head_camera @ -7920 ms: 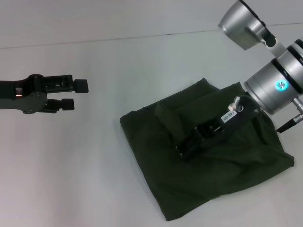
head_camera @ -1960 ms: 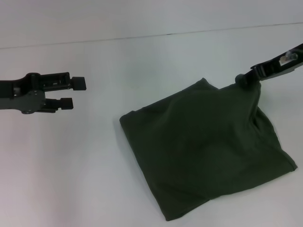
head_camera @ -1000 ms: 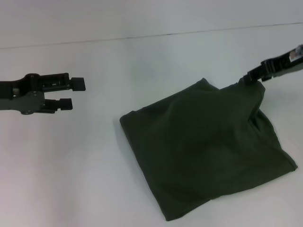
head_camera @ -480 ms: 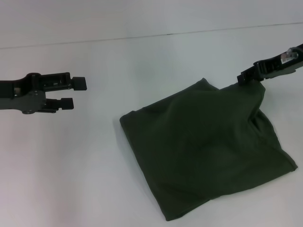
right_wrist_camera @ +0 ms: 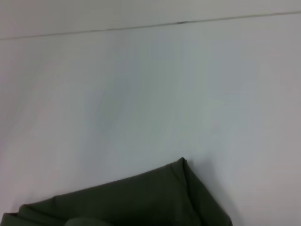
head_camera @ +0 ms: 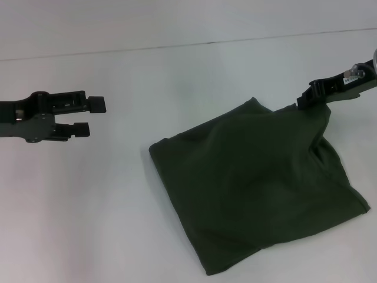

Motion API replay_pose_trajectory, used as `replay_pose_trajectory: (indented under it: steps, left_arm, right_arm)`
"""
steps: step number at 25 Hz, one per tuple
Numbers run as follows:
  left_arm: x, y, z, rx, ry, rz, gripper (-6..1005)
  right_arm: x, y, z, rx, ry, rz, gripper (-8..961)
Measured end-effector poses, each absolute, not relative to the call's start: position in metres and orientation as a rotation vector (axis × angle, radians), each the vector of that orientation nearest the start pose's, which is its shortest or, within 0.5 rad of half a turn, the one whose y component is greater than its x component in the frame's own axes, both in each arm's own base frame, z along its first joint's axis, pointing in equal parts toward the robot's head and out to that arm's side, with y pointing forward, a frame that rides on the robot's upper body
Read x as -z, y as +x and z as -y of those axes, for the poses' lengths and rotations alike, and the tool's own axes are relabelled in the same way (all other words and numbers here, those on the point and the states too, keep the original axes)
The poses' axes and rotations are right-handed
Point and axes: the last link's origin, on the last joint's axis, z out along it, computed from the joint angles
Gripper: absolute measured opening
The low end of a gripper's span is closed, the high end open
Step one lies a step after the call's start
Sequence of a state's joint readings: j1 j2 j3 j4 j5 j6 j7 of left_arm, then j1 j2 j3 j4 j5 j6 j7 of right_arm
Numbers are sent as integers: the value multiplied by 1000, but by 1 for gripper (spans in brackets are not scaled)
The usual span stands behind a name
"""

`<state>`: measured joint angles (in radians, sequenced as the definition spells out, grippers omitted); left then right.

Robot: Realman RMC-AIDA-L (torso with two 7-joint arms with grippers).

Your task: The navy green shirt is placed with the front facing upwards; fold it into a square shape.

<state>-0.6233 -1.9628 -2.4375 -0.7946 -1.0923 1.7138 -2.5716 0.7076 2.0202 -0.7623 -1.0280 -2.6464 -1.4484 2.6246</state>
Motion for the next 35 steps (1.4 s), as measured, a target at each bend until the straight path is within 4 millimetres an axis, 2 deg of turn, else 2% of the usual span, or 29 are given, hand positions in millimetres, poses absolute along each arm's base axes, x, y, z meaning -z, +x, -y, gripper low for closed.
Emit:
replay_pose_trajectory:
  steps: [6,10,14,18,21,25,30,35]
  left_arm:
    - [-61,-232,-357,676,-2399,1957,963]
    - [-61,-233,-356,676,-2399,1960,962]
    - [-60,-233,-355,677,-2400,1961,961]
    - [-61,-234,-355,680,-2398,1962,960]
    - [-61,-233,-356,680,-2400,1960,959]
    - [-61,-233,-356,681,-2400,1964,958]
    - [-61,-234,-355,682,-2396,1967,957]
    - [-61,-233,-355,667,-2412,1966,956]
  right_arm:
    - [-77,246,-403,-22,-2129,-1521,47]
    - [-81,237,-405,-122,-2146,-1492,44]
    - [-69,244,-406,-163,-2151,-1516,41]
    - [-50,255,-406,-58,-2164,-1551,75]
    - [-50,259,-407,-5,-2143,-1547,100]
    - [-54,257,-411,-24,-2130,-1527,134]
    - [-65,252,-416,-58,-2112,-1471,368]
    - [-84,243,-421,-142,-2091,-1424,446]
